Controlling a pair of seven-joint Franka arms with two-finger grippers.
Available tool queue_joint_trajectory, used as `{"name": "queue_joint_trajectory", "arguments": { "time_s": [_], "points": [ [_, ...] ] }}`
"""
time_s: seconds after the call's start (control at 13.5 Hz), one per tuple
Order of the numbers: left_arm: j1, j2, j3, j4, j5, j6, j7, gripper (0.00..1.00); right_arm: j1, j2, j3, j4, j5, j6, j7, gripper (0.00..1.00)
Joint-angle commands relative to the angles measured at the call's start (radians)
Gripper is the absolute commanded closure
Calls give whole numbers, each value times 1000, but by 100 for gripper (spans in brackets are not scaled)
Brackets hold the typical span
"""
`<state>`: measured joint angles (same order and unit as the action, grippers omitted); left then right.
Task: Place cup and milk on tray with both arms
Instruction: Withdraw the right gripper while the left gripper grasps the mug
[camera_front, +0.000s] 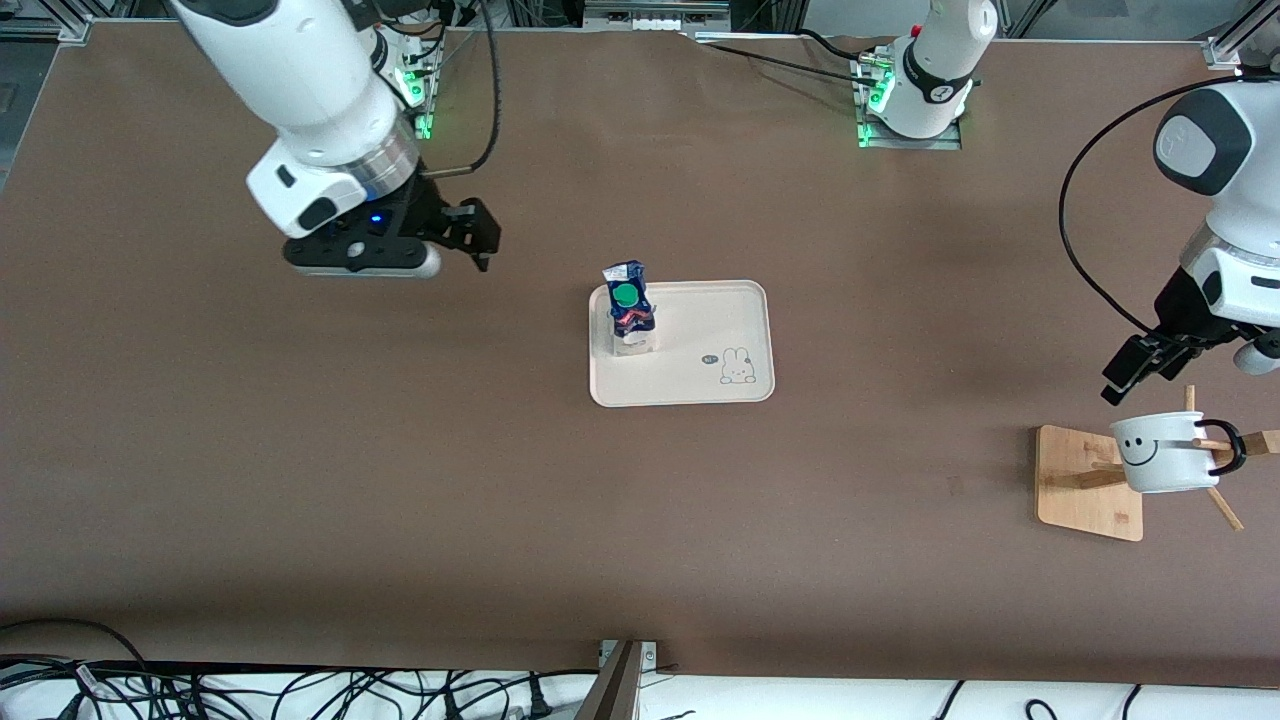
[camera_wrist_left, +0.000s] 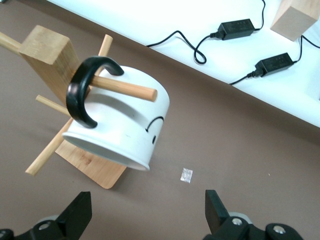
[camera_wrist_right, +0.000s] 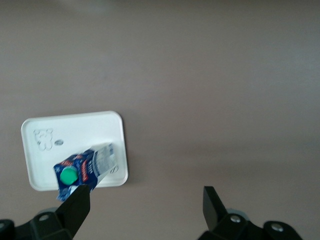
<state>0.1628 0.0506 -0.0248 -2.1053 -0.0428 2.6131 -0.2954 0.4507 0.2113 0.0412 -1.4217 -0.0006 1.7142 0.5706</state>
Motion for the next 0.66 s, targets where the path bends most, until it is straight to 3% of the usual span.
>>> {"name": "queue_joint_trajectory", "arguments": {
  "time_s": [0.0, 0.15, 0.3, 0.52, 0.59],
  "points": [
    [24, 64, -6, 24, -18, 64, 4, 0, 2, 8, -53, 21, -28, -19, 2, 0],
    [29, 74, -6, 25, -31, 67, 5, 0, -3, 10, -124, 20, -30, -18, -17, 0],
    [29, 110, -6, 66, -31, 70, 5, 22, -122, 11, -126, 20, -22, -19, -149, 0],
    [35, 182, -7, 159, -40, 70, 4, 26, -211, 7, -121, 12, -16, -15, -314, 0],
    [35, 183, -6, 157, -54, 70, 4, 38, -239, 3, -109, 1, -16, -16, -321, 0]
  ]
}}
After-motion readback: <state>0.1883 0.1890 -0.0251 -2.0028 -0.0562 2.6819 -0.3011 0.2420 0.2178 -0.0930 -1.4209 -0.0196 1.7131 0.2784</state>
